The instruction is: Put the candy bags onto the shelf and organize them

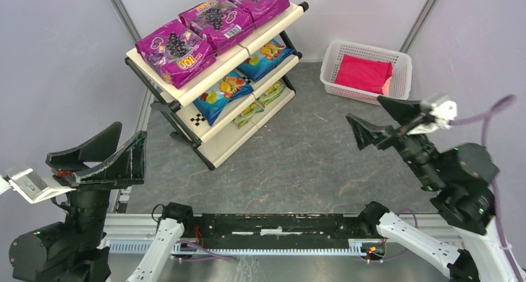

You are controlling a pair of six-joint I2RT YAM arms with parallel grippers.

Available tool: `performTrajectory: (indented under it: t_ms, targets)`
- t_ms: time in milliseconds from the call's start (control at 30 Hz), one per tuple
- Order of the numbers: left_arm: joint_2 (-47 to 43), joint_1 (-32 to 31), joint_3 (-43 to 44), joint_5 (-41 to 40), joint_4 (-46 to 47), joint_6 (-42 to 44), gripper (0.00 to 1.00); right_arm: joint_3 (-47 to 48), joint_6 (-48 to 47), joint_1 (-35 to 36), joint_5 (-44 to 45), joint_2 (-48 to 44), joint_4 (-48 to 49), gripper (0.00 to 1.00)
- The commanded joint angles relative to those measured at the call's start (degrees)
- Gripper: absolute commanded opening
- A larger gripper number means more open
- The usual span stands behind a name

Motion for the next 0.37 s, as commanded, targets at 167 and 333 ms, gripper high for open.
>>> performTrajectory:
  t_ms: [167,333]
  targets:
    - [4.4,0.0,2.8,5.7,7.6,-3.3,1.00,4.7,-3.3,0.1,5.9,-7.4,0.4,0.98]
    - [4.7,0.0,2.3,6.4,7.7,-4.2,1.00,0.0,-3.2,0.2,8.2,-9.5,0.5,0.98]
